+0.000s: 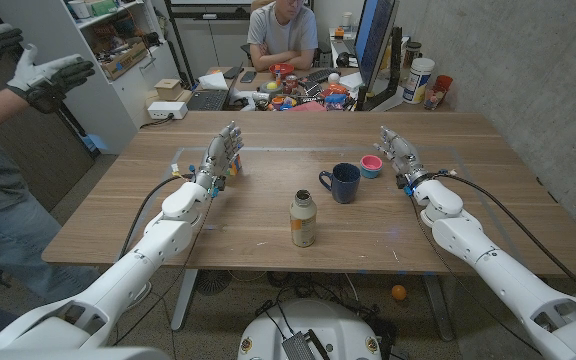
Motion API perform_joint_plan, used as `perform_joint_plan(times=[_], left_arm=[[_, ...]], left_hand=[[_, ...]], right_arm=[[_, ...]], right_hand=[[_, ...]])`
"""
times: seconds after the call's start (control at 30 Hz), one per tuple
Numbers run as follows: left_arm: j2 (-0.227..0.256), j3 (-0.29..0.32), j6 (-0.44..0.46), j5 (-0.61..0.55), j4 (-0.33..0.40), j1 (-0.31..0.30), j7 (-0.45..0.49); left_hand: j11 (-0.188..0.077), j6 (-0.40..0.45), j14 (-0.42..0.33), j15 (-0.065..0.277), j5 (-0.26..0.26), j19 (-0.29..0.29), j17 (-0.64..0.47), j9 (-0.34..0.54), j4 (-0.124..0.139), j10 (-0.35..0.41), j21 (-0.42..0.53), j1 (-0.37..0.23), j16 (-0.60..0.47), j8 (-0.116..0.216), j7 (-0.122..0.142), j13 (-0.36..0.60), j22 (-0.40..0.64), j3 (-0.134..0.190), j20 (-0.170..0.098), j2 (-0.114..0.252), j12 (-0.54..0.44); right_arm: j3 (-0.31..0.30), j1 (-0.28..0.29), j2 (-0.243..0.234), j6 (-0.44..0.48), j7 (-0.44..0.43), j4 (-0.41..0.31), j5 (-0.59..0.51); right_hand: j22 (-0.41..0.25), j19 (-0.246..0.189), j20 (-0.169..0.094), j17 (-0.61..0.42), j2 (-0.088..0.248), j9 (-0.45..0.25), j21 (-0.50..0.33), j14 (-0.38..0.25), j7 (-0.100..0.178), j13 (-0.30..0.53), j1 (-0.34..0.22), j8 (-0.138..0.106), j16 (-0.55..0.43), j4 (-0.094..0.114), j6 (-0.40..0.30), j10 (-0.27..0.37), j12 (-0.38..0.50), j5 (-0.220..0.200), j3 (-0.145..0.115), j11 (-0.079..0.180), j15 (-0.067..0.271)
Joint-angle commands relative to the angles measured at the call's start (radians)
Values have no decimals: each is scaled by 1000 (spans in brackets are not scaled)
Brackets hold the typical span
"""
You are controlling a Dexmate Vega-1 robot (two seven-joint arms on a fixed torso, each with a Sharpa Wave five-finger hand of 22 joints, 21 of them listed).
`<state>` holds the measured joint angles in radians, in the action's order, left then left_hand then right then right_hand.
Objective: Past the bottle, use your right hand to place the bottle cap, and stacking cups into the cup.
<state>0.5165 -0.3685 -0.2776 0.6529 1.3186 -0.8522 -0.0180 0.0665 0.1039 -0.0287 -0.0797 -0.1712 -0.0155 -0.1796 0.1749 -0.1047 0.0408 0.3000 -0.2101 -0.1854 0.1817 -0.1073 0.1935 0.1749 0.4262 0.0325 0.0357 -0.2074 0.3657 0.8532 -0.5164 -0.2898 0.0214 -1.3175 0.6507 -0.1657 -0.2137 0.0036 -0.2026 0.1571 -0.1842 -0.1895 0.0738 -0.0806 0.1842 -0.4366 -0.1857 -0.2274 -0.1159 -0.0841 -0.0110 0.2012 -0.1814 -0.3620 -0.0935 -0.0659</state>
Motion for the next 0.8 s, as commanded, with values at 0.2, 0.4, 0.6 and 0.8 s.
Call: perform_joint_plan(times=[0.2,0.4,0.6,0.8], left_arm=[[17,1,27,-2,39,-15,13],[24,3,33,-2,56,-19,17],[27,1,37,-3,64,-20,16],[26,-1,39,-2,67,-19,14]], left_hand=[[7,1,-3,-10,-7,-8,-3,3,0,2,3,-10,-7,5,-5,5,2,6,12,5,-5],[6,1,-3,-10,-7,-7,-3,3,-1,2,0,-10,-7,5,-4,5,2,6,13,6,-5],[5,1,-3,-11,-7,-7,-3,3,-1,2,-1,-10,-7,5,-3,5,2,6,16,7,-5],[4,1,-2,-9,-6,-9,-3,3,-2,1,-4,-10,-6,5,-3,5,2,6,12,8,-4]], right_arm=[[-14,23,-19,2,-18,-38,0],[-18,31,-31,0,-23,-54,-9],[-24,52,-58,3,-38,-87,-26],[-34,77,-84,4,-53,-116,-39]], right_hand=[[-5,-8,2,-5,3,-1,-6,2,-2,3,-14,-8,-2,-1,-10,6,4,-5,-6,-9,-4],[-5,-10,4,-5,3,-1,-7,-2,-1,3,-17,-8,-3,-3,-11,8,4,-5,-7,-10,-4],[-4,-9,2,-4,2,-2,-6,-3,1,3,-20,-8,-2,-6,-13,8,4,-5,-8,-9,-4],[-4,-8,4,-3,1,-2,-5,-3,1,4,-25,-8,-1,-9,-11,8,3,-6,-9,-8,-4]])
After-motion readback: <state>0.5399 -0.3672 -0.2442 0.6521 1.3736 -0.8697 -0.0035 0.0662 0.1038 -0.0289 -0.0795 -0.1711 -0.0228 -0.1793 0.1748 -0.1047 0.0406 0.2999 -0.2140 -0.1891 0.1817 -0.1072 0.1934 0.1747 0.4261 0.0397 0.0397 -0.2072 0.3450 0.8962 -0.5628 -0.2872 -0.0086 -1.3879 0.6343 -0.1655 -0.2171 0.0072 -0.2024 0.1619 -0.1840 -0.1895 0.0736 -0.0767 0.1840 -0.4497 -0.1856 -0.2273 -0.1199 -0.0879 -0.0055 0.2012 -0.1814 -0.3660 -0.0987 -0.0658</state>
